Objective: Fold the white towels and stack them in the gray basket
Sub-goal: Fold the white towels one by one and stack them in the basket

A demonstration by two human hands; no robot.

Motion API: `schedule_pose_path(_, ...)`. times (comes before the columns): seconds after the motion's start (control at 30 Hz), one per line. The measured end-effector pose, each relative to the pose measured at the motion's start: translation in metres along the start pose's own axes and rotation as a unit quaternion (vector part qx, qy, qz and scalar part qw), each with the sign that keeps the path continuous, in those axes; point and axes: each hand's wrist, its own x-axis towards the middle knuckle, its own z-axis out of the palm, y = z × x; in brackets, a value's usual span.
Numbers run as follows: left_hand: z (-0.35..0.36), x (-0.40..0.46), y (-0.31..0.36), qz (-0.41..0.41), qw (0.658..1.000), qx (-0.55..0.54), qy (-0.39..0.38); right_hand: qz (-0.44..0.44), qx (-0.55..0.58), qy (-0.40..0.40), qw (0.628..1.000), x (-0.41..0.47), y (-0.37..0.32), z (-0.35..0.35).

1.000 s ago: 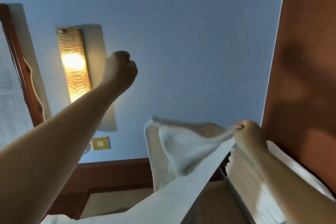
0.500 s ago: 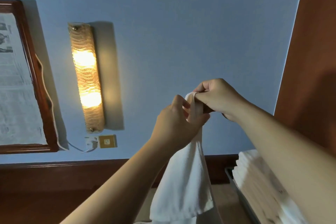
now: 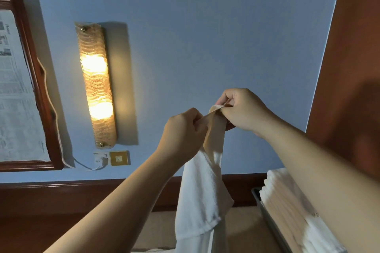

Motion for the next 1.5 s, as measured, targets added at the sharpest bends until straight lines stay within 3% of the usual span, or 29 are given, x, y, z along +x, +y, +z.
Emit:
schedule_pose_path(0.1, 0.001, 0.005, -0.001, 0.0, 0.999, 0.036, -0.006, -0.042, -0.054, 0.053, 0.996, -0.002, 0.003, 0.01)
schedule_pose_path(0.2, -0.008, 0.016, 0.006, -0.026, 0.999, 0.046, 0.008, -0.015, 0.041, 0.083, 0.996, -0.009, 0.013, 0.029)
schedule_pose_path(0.27, -0.02, 0.025, 0.015, -0.022, 0.998, 0.062, 0.018, 0.065, 0.176, 0.049, 0.981, -0.02, 0.023, 0.046)
schedule_pose_path(0.33, -0.033, 0.032, 0.019, 0.025, 0.994, 0.103, 0.002, 0.104, 0.221, 0.012, 0.97, -0.031, 0.033, 0.06)
schedule_pose_path(0.43, -0.06, 0.044, 0.012, 0.136, 0.973, 0.167, -0.085, 0.1, 0.255, -0.045, 0.961, -0.042, 0.047, 0.068)
schedule_pose_path(0.5, -0.08, 0.051, 0.008, 0.163, 0.958, 0.189, -0.144, 0.068, 0.31, -0.096, 0.943, -0.05, 0.054, 0.065)
schedule_pose_path(0.57, -0.09, 0.048, 0.008, 0.163, 0.923, 0.267, -0.222, 0.016, 0.227, -0.166, 0.959, -0.056, 0.062, 0.062)
schedule_pose_path(0.63, -0.088, 0.04, 0.007, 0.209, 0.849, 0.396, -0.281, -0.016, 0.057, -0.201, 0.978, -0.058, 0.071, 0.072)
schedule_pose_path(0.67, -0.086, 0.037, 0.007, 0.238, 0.817, 0.434, -0.295, -0.01, 0.01, -0.192, 0.981, -0.059, 0.076, 0.08)
schedule_pose_path(0.73, -0.09, 0.039, 0.003, 0.282, 0.8, 0.445, -0.289, 0.02, 0.003, -0.142, 0.99, -0.061, 0.093, 0.102)
schedule_pose_path(0.8, -0.108, 0.051, 0.0, 0.285, 0.819, 0.434, -0.244, 0.041, 0.0, -0.076, 0.996, -0.066, 0.127, 0.122)
schedule_pose_path(0.9, -0.144, 0.07, -0.011, 0.228, 0.864, 0.421, -0.157, 0.114, -0.038, -0.043, 0.992, -0.08, 0.174, 0.134)
schedule_pose_path(0.97, -0.162, 0.076, -0.028, 0.2, 0.873, 0.43, -0.118, 0.149, -0.043, -0.008, 0.988, -0.08, 0.188, 0.127)
schedule_pose_path(1.07, -0.171, 0.075, -0.058, 0.173, 0.879, 0.434, -0.09, 0.167, 0.001, 0.076, 0.983, -0.058, 0.172, 0.104)
schedule_pose_path(1.23, -0.165, 0.068, -0.103, 0.031, 0.93, 0.359, -0.068, 0.123, 0.123, 0.205, 0.963, -0.001, 0.105, 0.051)
schedule_pose_path(1.3, -0.157, 0.061, -0.108, -0.016, 0.953, 0.294, -0.077, 0.077, 0.172, 0.2, 0.961, 0.012, 0.073, 0.032)
schedule_pose_path(1.37, -0.147, 0.05, -0.1, -0.049, 0.973, 0.203, -0.098, 0.024, 0.124, 0.17, 0.977, 0.019, 0.046, 0.022)
schedule_pose_path(1.5, -0.11, 0.03, -0.068, -0.022, 0.982, 0.135, -0.127, -0.068, 0.032, 0.03, 0.997, 0.02, 0.004, 0.025)
